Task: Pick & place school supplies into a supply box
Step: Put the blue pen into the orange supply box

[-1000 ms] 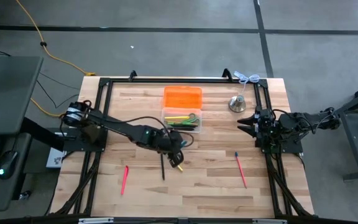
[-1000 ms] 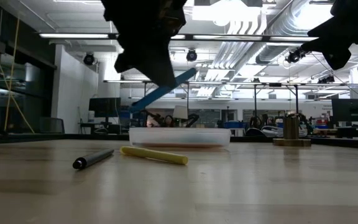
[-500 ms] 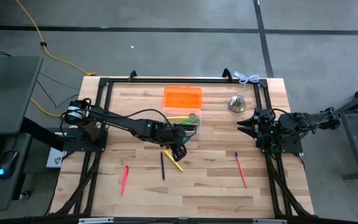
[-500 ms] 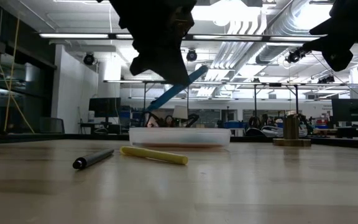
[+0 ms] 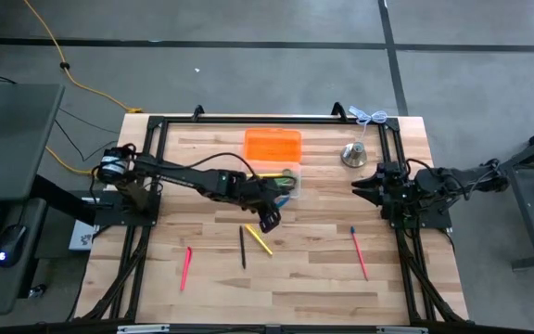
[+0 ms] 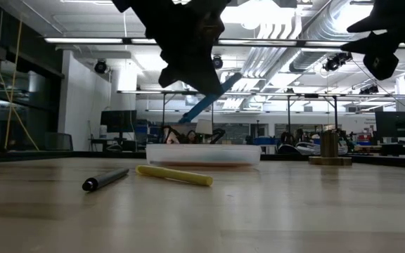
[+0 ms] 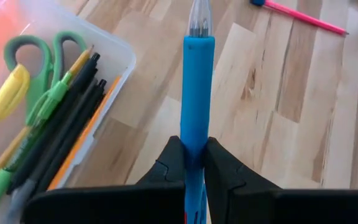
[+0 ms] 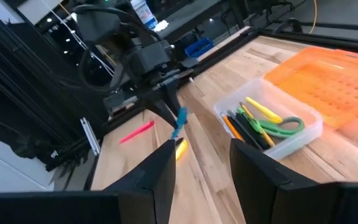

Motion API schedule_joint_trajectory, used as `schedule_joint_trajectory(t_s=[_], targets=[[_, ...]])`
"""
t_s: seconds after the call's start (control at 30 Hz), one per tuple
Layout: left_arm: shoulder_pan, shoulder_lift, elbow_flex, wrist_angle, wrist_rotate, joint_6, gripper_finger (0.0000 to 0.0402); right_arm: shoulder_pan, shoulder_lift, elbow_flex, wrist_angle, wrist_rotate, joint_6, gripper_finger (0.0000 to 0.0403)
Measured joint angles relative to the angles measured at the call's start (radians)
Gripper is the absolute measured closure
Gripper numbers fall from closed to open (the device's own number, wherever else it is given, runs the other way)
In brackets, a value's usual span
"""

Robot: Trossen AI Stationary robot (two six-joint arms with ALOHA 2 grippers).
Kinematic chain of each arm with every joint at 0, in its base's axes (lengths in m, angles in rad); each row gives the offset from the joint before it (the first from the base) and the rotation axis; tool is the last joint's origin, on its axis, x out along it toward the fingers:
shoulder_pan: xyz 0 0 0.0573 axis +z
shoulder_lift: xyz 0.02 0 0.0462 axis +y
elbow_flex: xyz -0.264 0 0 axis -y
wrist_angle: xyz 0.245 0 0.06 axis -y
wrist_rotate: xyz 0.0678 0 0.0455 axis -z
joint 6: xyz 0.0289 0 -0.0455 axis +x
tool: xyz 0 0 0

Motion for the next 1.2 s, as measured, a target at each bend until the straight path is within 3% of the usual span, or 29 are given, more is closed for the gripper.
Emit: schedule_joint_trajectory(t_s=[0.57,1.2], targets=[[0.126,-0.028,-0.001,0.033,0.14,0.17,0.035,0.0,0.39,0.0,0.326,0.066,-0.032,0.0274],[0.173,-0.066,0.0,0.16,0.235,0.229,0.035,-0.001,0.652,0.0,0.605,0.174,-0.043,0.0274]])
